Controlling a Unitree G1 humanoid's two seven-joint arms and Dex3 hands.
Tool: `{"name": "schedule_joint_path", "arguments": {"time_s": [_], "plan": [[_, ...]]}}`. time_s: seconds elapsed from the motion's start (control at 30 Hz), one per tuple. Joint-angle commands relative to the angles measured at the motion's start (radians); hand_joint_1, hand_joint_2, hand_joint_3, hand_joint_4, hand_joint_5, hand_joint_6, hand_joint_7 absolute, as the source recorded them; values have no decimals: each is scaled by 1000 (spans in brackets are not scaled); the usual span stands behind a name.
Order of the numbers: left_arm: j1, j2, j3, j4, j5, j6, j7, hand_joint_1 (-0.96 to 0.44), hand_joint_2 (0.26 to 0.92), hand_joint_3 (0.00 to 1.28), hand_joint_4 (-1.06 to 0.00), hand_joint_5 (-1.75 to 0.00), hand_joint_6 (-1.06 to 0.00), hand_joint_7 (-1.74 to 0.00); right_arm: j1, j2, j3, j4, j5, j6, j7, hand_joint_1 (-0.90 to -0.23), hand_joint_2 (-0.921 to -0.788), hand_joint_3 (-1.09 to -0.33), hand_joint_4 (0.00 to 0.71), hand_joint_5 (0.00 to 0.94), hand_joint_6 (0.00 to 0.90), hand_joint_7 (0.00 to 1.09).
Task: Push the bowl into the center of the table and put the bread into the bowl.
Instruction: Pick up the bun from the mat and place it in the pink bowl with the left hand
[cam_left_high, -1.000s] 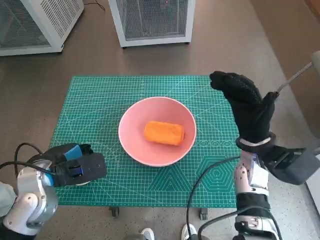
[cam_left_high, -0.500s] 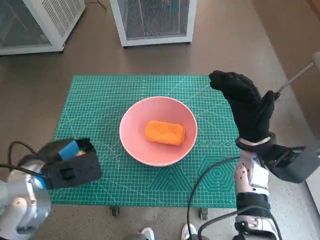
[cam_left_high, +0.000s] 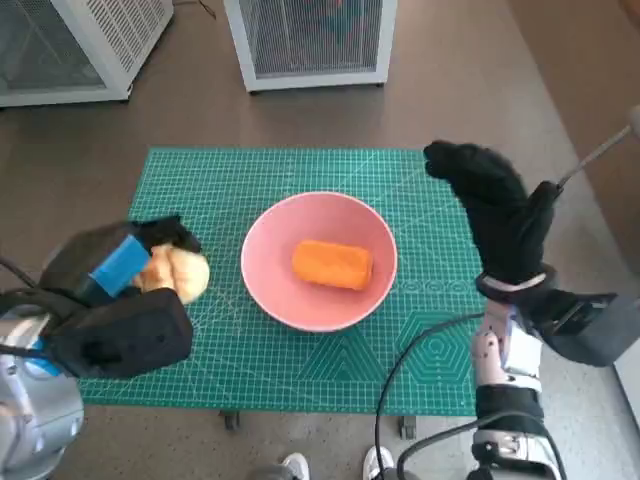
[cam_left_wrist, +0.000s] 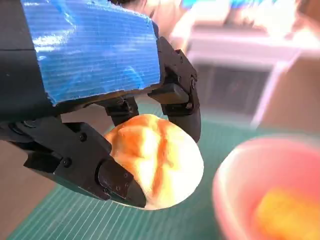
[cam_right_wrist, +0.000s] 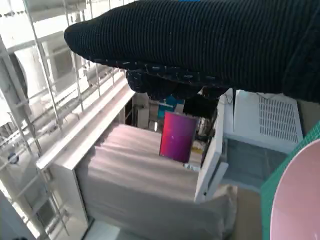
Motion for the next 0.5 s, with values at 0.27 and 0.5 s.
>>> {"name": "schedule_joint_path", "arguments": {"time_s": [0.27, 0.5], "plan": [[-158, -73, -123, 7, 19, -72, 17, 2, 901, 27, -772, -1135, -720, -1018, 12, -2, -4, 28, 0, -4, 10, -585, -921, -658, 255, 3, 339, 6], [-262, -133, -198, 71, 4, -136, 13, 2, 902, 28, -755, -1185, -737, -968, 12, -5, -7, 29, 6, -4, 18, -593, -921, -657, 256, 3, 339, 6]]}}
